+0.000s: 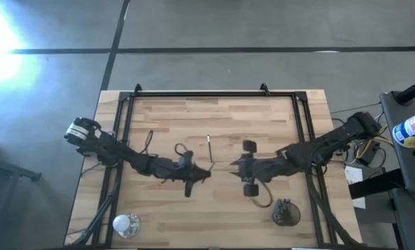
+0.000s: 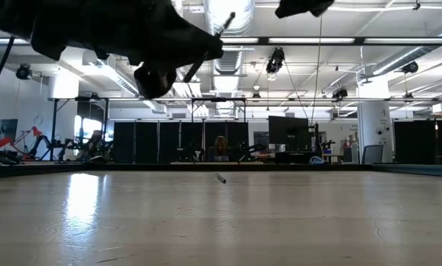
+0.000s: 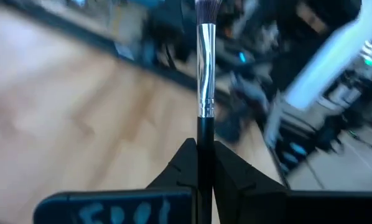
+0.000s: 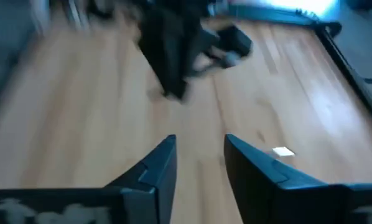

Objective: Sort items
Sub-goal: Put the eyeshadow brush into the wire basket

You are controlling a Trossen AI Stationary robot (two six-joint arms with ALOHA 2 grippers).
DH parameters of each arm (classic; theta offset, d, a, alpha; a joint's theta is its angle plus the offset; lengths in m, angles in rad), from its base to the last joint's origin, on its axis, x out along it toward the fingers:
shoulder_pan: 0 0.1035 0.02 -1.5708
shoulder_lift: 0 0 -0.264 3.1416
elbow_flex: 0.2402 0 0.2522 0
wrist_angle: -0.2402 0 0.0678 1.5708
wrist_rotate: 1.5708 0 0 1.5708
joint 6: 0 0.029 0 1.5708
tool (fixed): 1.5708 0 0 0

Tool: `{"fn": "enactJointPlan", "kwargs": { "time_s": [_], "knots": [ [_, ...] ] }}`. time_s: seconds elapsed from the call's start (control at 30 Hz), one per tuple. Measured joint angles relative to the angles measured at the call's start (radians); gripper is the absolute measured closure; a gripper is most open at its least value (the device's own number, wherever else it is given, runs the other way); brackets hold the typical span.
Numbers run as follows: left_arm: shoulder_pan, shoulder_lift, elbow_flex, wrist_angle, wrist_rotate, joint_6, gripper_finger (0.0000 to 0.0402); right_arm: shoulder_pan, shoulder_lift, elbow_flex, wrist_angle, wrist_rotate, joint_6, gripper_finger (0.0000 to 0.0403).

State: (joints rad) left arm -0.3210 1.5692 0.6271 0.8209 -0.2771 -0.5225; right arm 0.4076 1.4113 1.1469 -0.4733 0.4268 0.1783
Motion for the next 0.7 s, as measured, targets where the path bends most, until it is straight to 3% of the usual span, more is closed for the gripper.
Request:
{"fn": "enactJointPlan", "kwargs": {
  "time_s": [0.17,0.33,0.47,0.7],
  "knots": [
    [0.021,0.000,-0.024,0.141,-0.047,0.152,0.0383,-0.019,-0.095,-0.294,0.583,-0.008,0.098,0.0250],
    [0.039,0.006,0.033,0.157,-0.048,0.291,0.0383,-0.071,-0.097,-0.438,0.986,-0.009,0.118,0.0238],
    [0.052,0.009,0.071,0.156,-0.046,0.356,0.0383,-0.105,-0.080,-0.451,1.107,-0.060,0.110,0.0237],
    [0.075,0.009,0.100,0.153,-0.035,0.399,0.0383,-0.134,-0.044,-0.400,1.116,-0.113,0.084,0.0252]
  ]
}}
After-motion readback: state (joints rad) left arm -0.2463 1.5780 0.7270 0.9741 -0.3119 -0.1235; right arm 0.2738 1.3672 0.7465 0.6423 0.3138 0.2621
